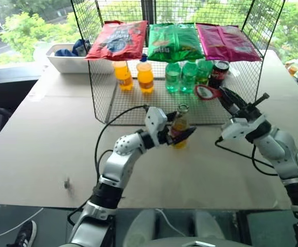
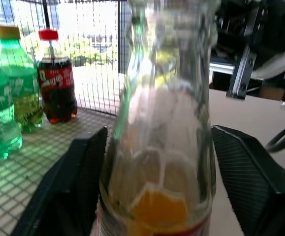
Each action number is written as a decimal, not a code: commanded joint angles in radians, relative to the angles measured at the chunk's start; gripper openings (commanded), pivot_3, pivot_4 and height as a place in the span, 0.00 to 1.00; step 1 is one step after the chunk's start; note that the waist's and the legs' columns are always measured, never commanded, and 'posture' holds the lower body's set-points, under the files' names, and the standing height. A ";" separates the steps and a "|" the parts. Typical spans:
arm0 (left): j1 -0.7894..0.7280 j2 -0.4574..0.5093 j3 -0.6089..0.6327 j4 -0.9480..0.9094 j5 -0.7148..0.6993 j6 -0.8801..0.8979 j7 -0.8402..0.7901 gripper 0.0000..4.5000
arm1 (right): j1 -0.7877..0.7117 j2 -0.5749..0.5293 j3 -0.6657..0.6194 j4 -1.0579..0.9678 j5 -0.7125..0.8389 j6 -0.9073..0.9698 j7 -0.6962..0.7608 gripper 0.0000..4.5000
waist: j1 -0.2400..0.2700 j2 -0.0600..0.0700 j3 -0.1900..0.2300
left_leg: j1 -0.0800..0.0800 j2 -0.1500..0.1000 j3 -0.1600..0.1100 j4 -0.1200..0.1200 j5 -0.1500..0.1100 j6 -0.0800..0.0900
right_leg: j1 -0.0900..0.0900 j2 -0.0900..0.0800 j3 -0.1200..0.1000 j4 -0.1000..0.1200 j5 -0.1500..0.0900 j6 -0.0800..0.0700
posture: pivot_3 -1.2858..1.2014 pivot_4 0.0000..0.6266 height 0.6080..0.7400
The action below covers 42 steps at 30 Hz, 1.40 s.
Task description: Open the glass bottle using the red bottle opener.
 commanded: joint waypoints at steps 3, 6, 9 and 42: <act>-0.011 -0.003 0.003 -0.028 0.001 -0.011 -0.005 1.00 | 0.008 0.010 -0.026 -0.054 0.031 0.019 0.006 0.00 | 0.000 0.001 0.001 | -0.001 0.000 0.000 -0.001 0.000 0.000 | -0.001 0.000 0.000 -0.002 0.000 0.000 | 0.52 0.24 1.00; -0.011 -0.002 0.005 -0.028 0.001 -0.012 -0.004 1.00 | 0.011 0.014 -0.027 -0.057 0.036 0.026 0.009 0.00 | 0.000 0.001 0.001 | -0.002 0.000 0.000 -0.001 0.000 0.000 | -0.001 0.000 0.000 -0.004 0.000 0.000 | 0.52 0.24 1.00; -0.010 -0.004 0.011 -0.033 -0.008 -0.011 -0.005 1.00 | 0.018 0.018 -0.029 -0.058 0.039 0.031 0.009 0.00 | 0.000 0.001 0.001 | -0.002 0.000 0.000 -0.001 0.000 0.000 | -0.001 0.000 -0.001 -0.004 0.000 0.000 | 0.52 0.24 1.00; 0.178 0.325 0.265 -0.146 -0.136 0.128 -0.110 1.00 | 0.454 0.286 -0.168 -0.638 1.338 1.509 0.134 0.00 | -0.004 0.007 0.005 | -0.006 0.004 -0.006 -0.003 -0.001 0.001 | -0.002 -0.002 -0.002 -0.008 0.000 0.000 | 0.52 0.24 1.00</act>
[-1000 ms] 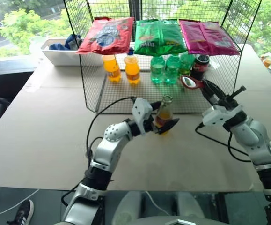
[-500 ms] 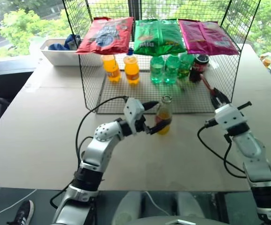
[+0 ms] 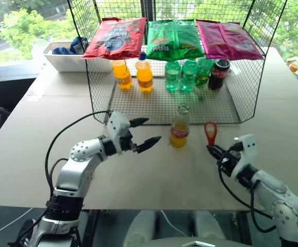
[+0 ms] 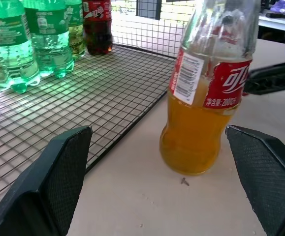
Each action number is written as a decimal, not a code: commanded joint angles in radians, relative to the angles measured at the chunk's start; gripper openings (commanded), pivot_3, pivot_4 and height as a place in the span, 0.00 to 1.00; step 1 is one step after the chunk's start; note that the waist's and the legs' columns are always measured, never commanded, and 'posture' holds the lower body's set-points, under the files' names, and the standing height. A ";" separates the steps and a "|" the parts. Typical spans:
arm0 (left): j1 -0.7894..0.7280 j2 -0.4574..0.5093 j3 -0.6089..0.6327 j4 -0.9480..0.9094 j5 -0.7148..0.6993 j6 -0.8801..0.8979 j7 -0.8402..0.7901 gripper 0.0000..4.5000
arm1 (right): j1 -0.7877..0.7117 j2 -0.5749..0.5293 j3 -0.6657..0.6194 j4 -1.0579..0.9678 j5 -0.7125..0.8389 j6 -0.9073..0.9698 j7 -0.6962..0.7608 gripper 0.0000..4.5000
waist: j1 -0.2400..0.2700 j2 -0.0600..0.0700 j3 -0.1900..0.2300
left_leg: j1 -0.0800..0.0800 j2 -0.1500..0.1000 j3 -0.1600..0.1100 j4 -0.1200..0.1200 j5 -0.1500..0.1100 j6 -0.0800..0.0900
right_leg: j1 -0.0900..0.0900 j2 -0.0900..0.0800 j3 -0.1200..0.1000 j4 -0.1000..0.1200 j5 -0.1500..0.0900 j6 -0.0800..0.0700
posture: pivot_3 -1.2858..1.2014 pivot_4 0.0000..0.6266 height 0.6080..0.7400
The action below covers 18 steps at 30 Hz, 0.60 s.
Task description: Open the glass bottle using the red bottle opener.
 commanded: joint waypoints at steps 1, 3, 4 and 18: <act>0.012 0.017 0.065 -0.009 -0.017 0.010 0.027 1.00 | -0.003 0.018 -0.062 -0.031 0.108 0.090 -0.064 0.00 | 0.000 0.000 0.000 | -0.001 0.000 0.000 0.000 0.000 0.000 | -0.001 0.000 0.000 0.000 0.000 0.000 | 0.52 0.24 1.00; 0.013 0.022 0.089 0.018 0.003 0.005 0.055 1.00 | -0.005 0.017 -0.089 -0.021 0.133 0.117 -0.088 0.00 | 0.004 0.000 0.000 | -0.002 0.000 -0.001 0.000 0.000 -0.001 | -0.003 0.000 0.000 0.000 0.000 0.000 | 0.52 0.24 1.00; 0.015 0.024 0.093 0.023 0.012 0.002 0.064 1.00 | -0.004 0.012 -0.096 -0.022 0.139 0.122 -0.091 0.19 | 0.004 0.000 0.000 | -0.002 0.000 -0.001 0.000 0.000 -0.001 | -0.003 0.000 0.000 0.000 0.000 0.000 | 0.52 0.24 1.00; 0.122 0.124 0.168 0.032 0.033 0.017 0.060 1.00 | 0.281 -0.217 -0.097 -0.040 -0.235 -0.348 0.174 0.99 | 0.005 -0.001 -0.001 | -0.003 -0.002 0.000 -0.001 0.000 -0.001 | -0.004 0.002 -0.004 0.000 0.000 0.000 | 0.52 0.24 1.00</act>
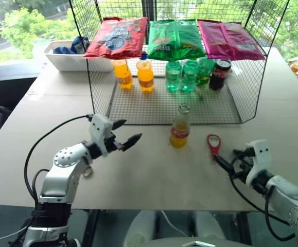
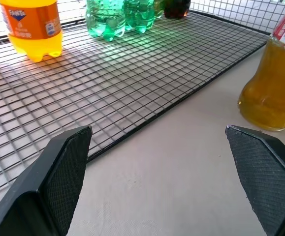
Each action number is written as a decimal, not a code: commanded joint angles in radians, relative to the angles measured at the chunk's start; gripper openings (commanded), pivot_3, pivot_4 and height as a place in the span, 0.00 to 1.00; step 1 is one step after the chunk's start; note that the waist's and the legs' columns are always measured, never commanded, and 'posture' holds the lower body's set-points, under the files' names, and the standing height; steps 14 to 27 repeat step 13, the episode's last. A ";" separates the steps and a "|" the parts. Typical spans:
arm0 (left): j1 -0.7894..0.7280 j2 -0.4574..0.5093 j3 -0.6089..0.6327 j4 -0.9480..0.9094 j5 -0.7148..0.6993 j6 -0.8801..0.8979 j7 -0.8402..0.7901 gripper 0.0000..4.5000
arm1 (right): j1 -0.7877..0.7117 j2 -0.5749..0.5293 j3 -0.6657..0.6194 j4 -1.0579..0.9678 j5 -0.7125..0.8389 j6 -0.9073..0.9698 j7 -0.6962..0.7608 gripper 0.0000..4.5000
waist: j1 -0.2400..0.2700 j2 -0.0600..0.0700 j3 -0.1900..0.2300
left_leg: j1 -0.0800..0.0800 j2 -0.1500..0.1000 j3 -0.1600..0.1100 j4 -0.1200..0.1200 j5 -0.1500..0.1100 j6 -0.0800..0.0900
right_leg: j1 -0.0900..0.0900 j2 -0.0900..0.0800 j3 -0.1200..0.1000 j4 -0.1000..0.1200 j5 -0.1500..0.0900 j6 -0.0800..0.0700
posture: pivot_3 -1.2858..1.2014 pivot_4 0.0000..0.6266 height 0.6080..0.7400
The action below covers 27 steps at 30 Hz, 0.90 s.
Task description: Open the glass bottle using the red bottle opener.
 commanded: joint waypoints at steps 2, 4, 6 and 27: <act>0.069 0.081 0.072 0.008 -0.002 -0.021 -0.059 1.00 | 0.166 -0.012 -0.072 0.024 -0.087 -0.317 0.229 0.99 | -0.003 0.000 0.000 | 0.000 0.001 0.000 -0.002 0.000 0.000 | 0.000 0.000 0.000 -0.001 0.000 0.000 | 0.52 0.24 1.00; 0.110 0.108 0.091 0.022 0.003 -0.042 -0.085 1.00 | 0.234 -0.022 -0.127 0.073 -0.097 -0.420 0.323 0.99 | -0.004 0.000 0.000 | 0.000 0.001 0.002 -0.002 0.000 0.000 | 0.000 0.000 0.001 -0.001 0.000 0.000 | 0.52 0.24 1.00; 0.147 0.122 0.102 0.027 0.014 -0.067 -0.100 1.00 | 0.274 -0.028 -0.175 0.128 -0.089 -0.470 0.388 0.99 | -0.004 -0.001 0.000 | 0.001 0.001 0.003 -0.001 -0.001 0.001 | 0.001 -0.001 0.003 -0.001 0.000 0.000 | 0.52 0.24 1.00; 0.196 0.112 0.116 0.038 0.030 -0.146 -0.102 1.00 | 0.249 -0.001 -0.270 0.283 -0.061 -0.652 0.530 0.99 | -0.001 0.000 0.000 | 0.002 0.004 0.002 -0.001 -0.002 0.004 | 0.001 -0.003 0.005 -0.001 0.001 -0.001 | 0.52 0.24 1.00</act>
